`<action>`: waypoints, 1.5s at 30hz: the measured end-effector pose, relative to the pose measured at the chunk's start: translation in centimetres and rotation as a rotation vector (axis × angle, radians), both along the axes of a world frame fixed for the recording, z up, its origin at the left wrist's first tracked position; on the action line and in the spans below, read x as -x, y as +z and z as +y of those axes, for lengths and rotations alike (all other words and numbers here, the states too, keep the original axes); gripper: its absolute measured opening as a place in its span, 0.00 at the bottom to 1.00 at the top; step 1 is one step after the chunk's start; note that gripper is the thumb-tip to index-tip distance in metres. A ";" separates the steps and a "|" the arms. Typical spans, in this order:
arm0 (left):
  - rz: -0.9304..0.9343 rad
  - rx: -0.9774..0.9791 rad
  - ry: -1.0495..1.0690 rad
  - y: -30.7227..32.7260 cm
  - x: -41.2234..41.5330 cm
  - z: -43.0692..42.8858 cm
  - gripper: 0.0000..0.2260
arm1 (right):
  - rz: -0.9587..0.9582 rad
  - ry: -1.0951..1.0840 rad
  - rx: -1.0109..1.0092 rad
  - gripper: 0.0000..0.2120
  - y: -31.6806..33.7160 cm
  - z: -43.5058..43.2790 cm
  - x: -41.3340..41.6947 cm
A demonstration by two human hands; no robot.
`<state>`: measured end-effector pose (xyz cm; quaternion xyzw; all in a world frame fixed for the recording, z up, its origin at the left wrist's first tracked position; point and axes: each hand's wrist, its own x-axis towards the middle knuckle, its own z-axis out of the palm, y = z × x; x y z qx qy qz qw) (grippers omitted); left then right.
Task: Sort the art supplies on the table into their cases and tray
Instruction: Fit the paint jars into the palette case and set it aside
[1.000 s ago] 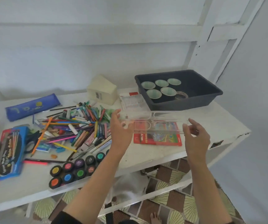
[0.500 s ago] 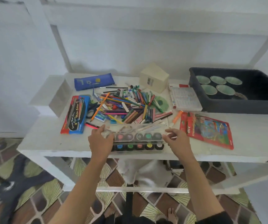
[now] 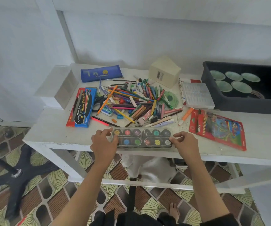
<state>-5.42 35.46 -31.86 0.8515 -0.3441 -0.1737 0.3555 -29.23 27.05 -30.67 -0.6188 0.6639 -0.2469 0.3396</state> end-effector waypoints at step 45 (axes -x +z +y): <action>-0.126 0.115 0.055 -1.2 0.8 1.2 0.14 | 0.538 0.202 0.100 0.16 0.6 1.1 -1.9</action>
